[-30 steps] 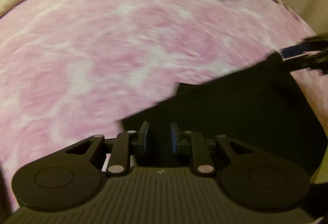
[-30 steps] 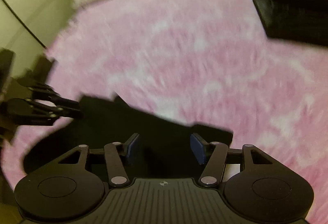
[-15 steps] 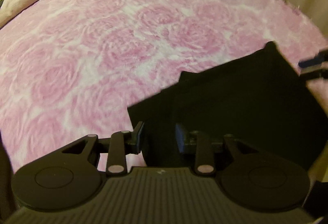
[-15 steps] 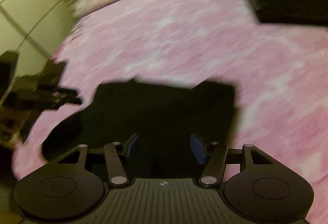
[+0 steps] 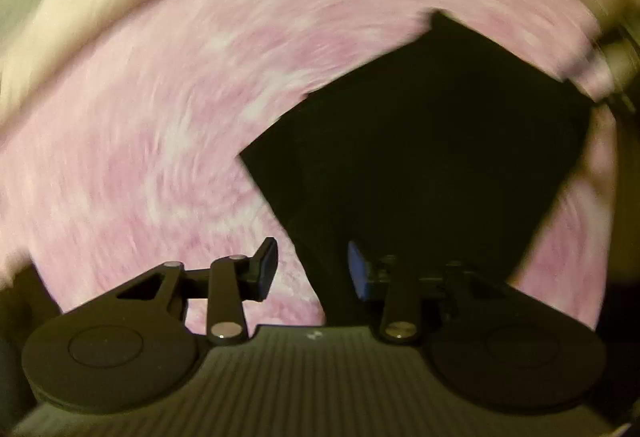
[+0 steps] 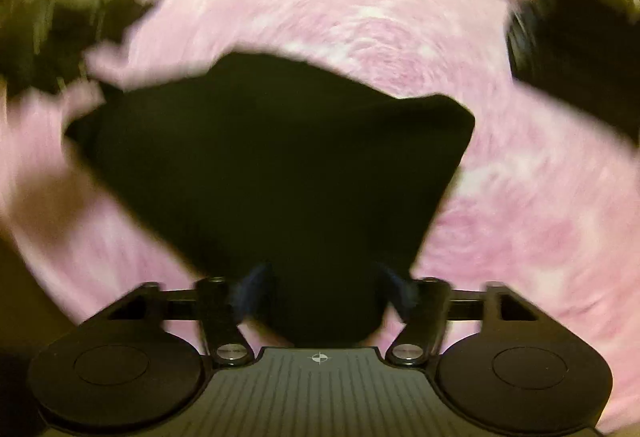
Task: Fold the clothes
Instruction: 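Lift the folded jacket off the bedspread with both tools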
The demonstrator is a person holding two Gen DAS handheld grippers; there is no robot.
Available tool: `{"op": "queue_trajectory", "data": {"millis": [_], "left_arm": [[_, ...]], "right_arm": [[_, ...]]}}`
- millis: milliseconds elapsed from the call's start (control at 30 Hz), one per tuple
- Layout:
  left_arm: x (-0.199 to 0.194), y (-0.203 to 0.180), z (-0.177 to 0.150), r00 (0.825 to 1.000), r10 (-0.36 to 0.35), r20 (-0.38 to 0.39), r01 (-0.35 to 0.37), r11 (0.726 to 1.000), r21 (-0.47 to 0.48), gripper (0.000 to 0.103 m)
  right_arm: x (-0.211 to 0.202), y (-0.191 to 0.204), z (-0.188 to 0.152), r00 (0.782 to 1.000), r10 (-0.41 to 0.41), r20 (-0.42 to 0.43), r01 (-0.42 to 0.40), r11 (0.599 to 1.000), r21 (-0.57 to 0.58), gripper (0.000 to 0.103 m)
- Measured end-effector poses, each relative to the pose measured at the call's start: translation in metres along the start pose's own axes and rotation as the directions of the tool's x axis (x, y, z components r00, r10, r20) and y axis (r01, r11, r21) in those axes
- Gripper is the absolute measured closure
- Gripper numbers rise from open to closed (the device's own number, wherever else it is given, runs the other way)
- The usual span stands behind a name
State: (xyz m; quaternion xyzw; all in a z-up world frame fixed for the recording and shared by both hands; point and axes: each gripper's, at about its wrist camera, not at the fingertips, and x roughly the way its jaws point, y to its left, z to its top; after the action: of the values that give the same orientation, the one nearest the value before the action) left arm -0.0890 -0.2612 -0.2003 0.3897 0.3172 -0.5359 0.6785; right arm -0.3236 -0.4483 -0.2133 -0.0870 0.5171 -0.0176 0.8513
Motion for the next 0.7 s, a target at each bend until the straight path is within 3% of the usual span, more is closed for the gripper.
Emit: {"op": "queue_trajectory", "data": {"millis": [33, 100, 267, 300, 333, 467, 567, 600, 667, 700], "left_arm": [[-0.009, -0.014, -0.005, 1.000, 0.002, 0.021, -0.004, 0.996, 0.086, 0.047], [-0.017, -0.045, -0.018, 0.998, -0.006, 0.056, -0.008, 0.968, 0.250, 0.036], [0.013, -0.096, -0.043, 0.999, 0.045, 0.028, -0.054, 0.860, 0.508, 0.040], [0.023, -0.099, -0.046, 0.997, 0.075, 0.017, -0.073, 0.845, 0.529, 0.049], [0.029, -0.097, -0.049, 0.996, 0.084, 0.013, -0.078, 0.842, 0.534, 0.051], [0.034, -0.092, -0.055, 0.996, 0.083, 0.031, -0.086, 0.844, 0.529, 0.059], [0.033, -0.090, -0.059, 0.996, 0.082, 0.043, -0.092, 0.859, 0.503, 0.060], [0.031, -0.092, -0.059, 0.996, 0.085, 0.042, -0.094, 0.866, 0.491, 0.060], [0.024, -0.091, -0.055, 0.996, 0.083, 0.032, -0.089, 0.887, 0.452, 0.060], [0.020, -0.090, -0.053, 0.997, 0.078, 0.027, -0.082, 0.899, 0.431, 0.060]], "right_arm": [[0.000, 0.013, -0.005, 1.000, -0.031, -0.007, 0.030, 0.996, -0.087, 0.026], [0.005, 0.035, -0.016, 0.998, -0.068, -0.006, 0.065, 0.969, -0.239, 0.026], [0.036, 0.067, -0.037, 0.989, -0.146, 0.035, 0.144, 0.861, -0.487, 0.027], [0.039, 0.066, -0.040, 0.987, -0.155, 0.041, 0.155, 0.850, -0.503, 0.035], [0.042, 0.064, -0.042, 0.985, -0.165, 0.047, 0.165, 0.839, -0.518, 0.051], [0.042, 0.060, -0.058, 0.980, -0.181, 0.082, 0.195, 0.789, -0.583, 0.055], [0.042, 0.064, -0.058, 0.977, -0.197, 0.081, 0.207, 0.777, -0.595, 0.054], [0.041, 0.067, -0.056, 0.974, -0.213, 0.080, 0.218, 0.771, -0.598, 0.053], [0.033, 0.074, -0.052, 0.971, -0.219, 0.096, 0.232, 0.769, -0.596, 0.029], [0.028, 0.077, -0.049, 0.972, -0.203, 0.116, 0.232, 0.773, -0.590, 0.025]]}}
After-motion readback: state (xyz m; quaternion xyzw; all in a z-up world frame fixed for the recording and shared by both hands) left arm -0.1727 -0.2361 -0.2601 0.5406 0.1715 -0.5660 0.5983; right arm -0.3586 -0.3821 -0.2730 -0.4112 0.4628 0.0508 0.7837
